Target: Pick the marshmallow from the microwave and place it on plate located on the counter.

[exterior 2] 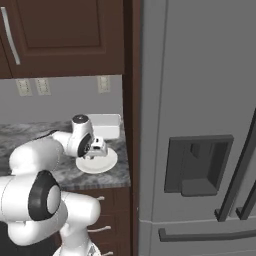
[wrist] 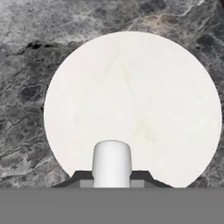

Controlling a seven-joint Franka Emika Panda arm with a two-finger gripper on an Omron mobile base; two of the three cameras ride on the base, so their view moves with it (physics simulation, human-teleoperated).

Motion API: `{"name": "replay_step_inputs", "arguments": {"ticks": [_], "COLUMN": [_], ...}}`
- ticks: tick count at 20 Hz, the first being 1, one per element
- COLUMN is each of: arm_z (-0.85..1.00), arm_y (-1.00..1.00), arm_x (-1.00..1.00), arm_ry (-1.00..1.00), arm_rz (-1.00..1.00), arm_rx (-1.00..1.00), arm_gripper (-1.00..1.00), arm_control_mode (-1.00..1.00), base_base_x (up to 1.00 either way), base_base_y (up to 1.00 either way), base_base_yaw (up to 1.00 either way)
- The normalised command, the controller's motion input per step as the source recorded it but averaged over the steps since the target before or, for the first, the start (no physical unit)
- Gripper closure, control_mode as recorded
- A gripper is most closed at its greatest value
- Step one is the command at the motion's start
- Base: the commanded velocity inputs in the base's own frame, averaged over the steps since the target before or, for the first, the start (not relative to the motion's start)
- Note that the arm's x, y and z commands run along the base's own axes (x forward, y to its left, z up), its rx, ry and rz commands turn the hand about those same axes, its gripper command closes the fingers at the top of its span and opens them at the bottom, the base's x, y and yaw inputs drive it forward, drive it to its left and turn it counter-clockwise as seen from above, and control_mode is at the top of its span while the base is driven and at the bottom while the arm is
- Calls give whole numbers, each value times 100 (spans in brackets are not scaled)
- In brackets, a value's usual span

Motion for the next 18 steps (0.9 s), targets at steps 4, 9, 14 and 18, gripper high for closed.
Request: {"name": "replay_step_inputs", "arguments": {"ticks": [4,9,14,18], "arm_z": [-21,-12,-31,-36], "arm_y": [0,3,0,0], "arm_x": [28,20,37,26], "arm_ry": [9,6,0,0], "arm_rz": [0,0,0,0], "arm_rx": [0,0,0,0], "arm_gripper": [100,100,100,100], "arm_control_mode": [-100,-100,-100,-100], "base_base_x": [0,0,0,0], "base_base_y": [0,0,0,0], "base_base_yaw": [0,0,0,0]}}
